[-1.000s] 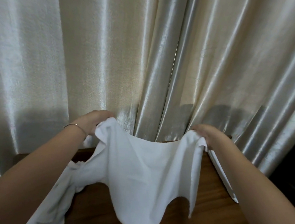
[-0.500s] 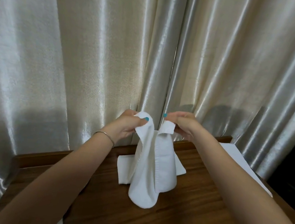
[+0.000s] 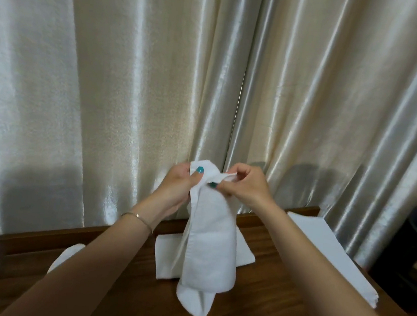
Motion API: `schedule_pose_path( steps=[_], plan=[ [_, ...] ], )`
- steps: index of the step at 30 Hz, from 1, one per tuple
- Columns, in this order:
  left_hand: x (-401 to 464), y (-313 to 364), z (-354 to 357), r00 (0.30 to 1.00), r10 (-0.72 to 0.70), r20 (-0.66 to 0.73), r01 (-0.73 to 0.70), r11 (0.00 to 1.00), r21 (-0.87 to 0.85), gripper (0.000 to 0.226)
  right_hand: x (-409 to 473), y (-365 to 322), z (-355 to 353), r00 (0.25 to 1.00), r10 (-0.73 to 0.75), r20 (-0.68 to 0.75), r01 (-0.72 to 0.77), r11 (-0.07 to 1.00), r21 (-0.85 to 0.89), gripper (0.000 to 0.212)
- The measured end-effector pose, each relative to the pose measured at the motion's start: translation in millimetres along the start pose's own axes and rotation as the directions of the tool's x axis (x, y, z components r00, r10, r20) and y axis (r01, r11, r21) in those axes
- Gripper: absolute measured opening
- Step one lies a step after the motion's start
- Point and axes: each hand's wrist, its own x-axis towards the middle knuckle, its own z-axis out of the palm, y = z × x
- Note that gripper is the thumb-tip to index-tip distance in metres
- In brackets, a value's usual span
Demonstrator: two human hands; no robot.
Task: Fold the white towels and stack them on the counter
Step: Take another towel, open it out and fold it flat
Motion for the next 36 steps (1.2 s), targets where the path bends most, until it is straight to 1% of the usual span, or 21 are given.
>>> schedule_pose_path(
  steps=[1,4,5,7,9,11,13,14,18,21,26,31,36],
  plan=[
    [0,-1,2,1.0,0.019,0.004,-0.019,0.999,0.031,0.025,0,1,1,0.999,-0.042,-0.019,0.041,0.998,-0.047,0.04],
    [-2,1,3,0.998,0.066,-0.003,-0.065,0.989,0.132,0.013,0,-4,1,0.994,-0.104,-0.018,0.099,0.979,-0.18,0.028],
    [-3,4,3,0.998,0.062,-0.004,-0.061,0.987,0.152,0.012,1,-5,0,0.993,-0.121,-0.006,0.118,0.975,-0.191,0.026],
    [-5,6,3,0.999,0.045,-0.006,-0.043,0.986,0.161,0.014,0,-4,2,0.983,-0.179,0.026,0.181,0.973,-0.14,0.025],
    [-7,8,4,1.0,0.018,0.006,-0.019,0.994,0.111,0.016,-1,-2,4,0.977,-0.213,0.024,0.214,0.972,-0.098,0.026],
    [-8,9,3,1.0,0.003,0.021,-0.005,0.997,0.081,0.014,-2,-3,6,0.98,-0.2,0.005,0.2,0.98,-0.017,0.021],
    [-9,9,2,0.999,0.005,0.048,-0.01,0.995,0.095,0.012,0,-3,7,0.983,-0.184,0.011,0.182,0.981,0.072,0.01],
    [-11,9,2,0.998,0.012,0.061,-0.019,0.995,0.101,0.013,1,-4,7,0.984,-0.18,0.017,0.178,0.98,0.085,0.005],
    [-16,7,0,0.996,0.047,0.079,-0.052,0.997,0.065,0.012,1,-4,8,0.983,-0.181,0.015,0.178,0.977,0.116,0.021],
    [-22,7,-1,0.99,0.081,0.112,-0.087,0.995,0.047,0.019,-2,-8,10,0.979,-0.203,0.017,0.199,0.97,0.142,0.019],
    [-30,5,-2,0.98,0.1,0.169,-0.111,0.992,0.058,0.023,-6,-12,11,0.984,-0.179,-0.011,0.178,0.967,0.18,0.02],
    [-34,-1,-2,0.979,0.127,0.161,-0.142,0.986,0.088,0.028,-12,-15,17,0.987,-0.157,-0.033,0.16,0.966,0.204,0.017],
    [-38,-3,-4,0.972,0.187,0.144,-0.205,0.971,0.124,0.047,-17,-23,20,0.985,-0.167,-0.034,0.17,0.971,0.168,0.019]
  ],
)
